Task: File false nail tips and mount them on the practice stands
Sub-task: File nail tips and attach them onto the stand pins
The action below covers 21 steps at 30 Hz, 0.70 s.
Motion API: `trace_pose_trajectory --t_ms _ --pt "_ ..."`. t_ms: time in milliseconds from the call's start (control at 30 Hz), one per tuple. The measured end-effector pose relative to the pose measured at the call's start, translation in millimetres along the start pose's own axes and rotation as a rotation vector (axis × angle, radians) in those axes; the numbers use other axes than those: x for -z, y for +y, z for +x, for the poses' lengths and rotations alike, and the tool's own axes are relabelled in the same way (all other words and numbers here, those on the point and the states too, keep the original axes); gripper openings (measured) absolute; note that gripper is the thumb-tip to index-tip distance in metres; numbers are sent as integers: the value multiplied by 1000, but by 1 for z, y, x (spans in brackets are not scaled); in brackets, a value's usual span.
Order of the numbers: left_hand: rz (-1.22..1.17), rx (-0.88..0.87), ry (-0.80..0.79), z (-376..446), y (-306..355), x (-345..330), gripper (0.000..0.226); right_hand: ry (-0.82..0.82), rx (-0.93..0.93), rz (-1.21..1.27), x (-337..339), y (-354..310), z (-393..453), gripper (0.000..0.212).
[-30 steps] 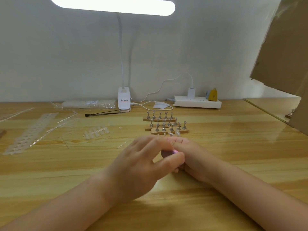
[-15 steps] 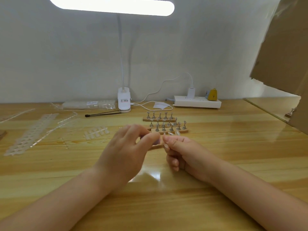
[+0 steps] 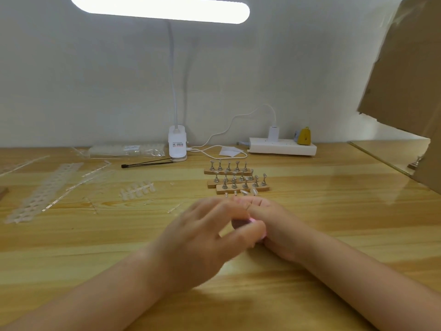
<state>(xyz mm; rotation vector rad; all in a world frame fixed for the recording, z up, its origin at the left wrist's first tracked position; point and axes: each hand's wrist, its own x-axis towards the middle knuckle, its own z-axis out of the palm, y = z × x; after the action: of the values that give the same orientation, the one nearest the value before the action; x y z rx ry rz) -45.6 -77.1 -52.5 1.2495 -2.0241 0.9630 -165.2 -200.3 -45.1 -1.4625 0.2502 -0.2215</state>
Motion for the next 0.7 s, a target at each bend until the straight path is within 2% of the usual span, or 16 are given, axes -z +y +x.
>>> trace_pose_trajectory --t_ms 67,167,233,300,500,567,700 --pt "25 16 -36 -1 -4 0 23 -3 -6 -9 1 1 0 30" --pt "17 141 -34 -7 -18 5 48 56 0 20 1 3 2 24" --pt "-20 155 -19 -6 -17 3 44 78 4 30 2 4 3 27" --pt "-44 181 -25 -4 -14 1 30 106 10 39 1 5 3 20" --pt "-142 714 94 -12 -40 7 18 188 -6 78 3 6 4 27" --pt "-189 732 91 -10 -36 5 18 178 -4 61 3 5 5 27" --pt "-330 654 29 -7 -20 0 18 165 11 50 1 5 4 26"
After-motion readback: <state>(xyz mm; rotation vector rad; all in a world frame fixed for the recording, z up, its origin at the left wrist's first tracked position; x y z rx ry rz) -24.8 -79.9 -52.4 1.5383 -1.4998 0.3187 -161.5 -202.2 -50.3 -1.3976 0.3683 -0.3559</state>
